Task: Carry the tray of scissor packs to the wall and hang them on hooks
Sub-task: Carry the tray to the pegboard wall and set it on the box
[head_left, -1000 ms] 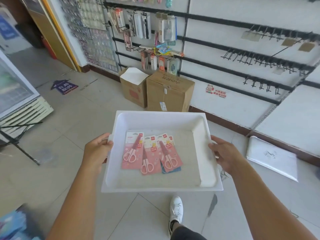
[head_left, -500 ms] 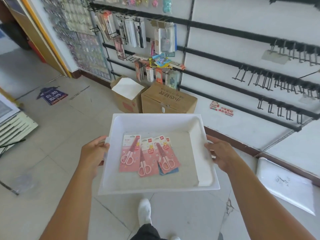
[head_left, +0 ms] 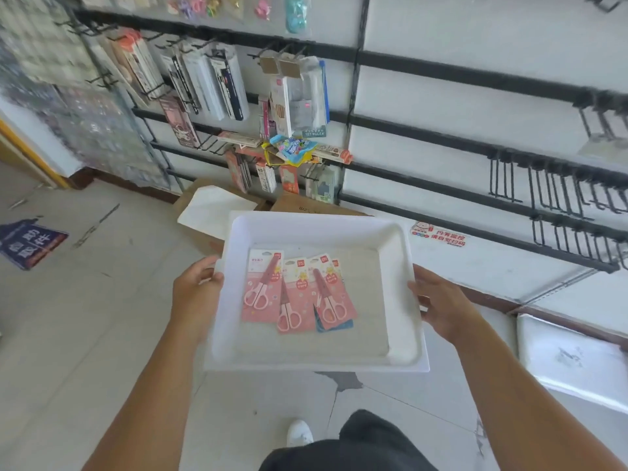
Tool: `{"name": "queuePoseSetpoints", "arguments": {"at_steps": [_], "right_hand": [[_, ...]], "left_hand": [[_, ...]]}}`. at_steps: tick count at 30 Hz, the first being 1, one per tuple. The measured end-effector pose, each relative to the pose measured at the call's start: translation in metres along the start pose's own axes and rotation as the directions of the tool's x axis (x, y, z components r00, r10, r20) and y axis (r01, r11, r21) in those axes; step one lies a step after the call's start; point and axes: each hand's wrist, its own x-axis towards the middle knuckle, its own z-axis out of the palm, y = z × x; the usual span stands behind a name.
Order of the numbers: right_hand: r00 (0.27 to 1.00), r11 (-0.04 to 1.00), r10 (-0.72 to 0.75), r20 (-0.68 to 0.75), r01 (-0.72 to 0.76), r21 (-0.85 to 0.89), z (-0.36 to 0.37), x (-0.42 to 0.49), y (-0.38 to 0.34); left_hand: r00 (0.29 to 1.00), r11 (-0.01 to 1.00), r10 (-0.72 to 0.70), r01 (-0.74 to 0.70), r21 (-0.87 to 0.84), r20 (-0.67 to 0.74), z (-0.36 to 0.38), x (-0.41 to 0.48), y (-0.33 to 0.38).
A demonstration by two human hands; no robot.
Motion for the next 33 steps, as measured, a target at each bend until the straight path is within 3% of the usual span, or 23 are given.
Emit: {"name": "queuePoseSetpoints", "arguments": {"at_steps": [6, 15, 24, 33], "right_hand": [[0.998, 0.998, 0.047, -0.046, -0.044, 0.050, 0.001, 0.075, -0.039], [0.992, 0.992, 0.108, -0.063, -0.104, 0.070, -0.010, 0.188, -0.089], [0.981, 0.989, 0.139, -0.136, -0.132, 0.061, 0.008, 0.242, -0.101], [0.907, 0.966, 0.248, -0.342, -0.204, 0.160, 0.051, 0.261, -0.073]], "left_hand": [[0.970, 0.989, -0.105, 0.079, 0.127, 0.217, 0.030, 0.093, 0.047], [0.947, 0.976, -0.183, 0.143, 0.164, 0.263, 0.108, 0.206, 0.072], [0.882, 0.956, -0.267, 0.192, 0.222, 0.388, 0.147, 0.301, 0.075], [0.807, 0.930, -0.326, 0.180, 0.320, 0.493, 0.172, 0.386, 0.067]]}}
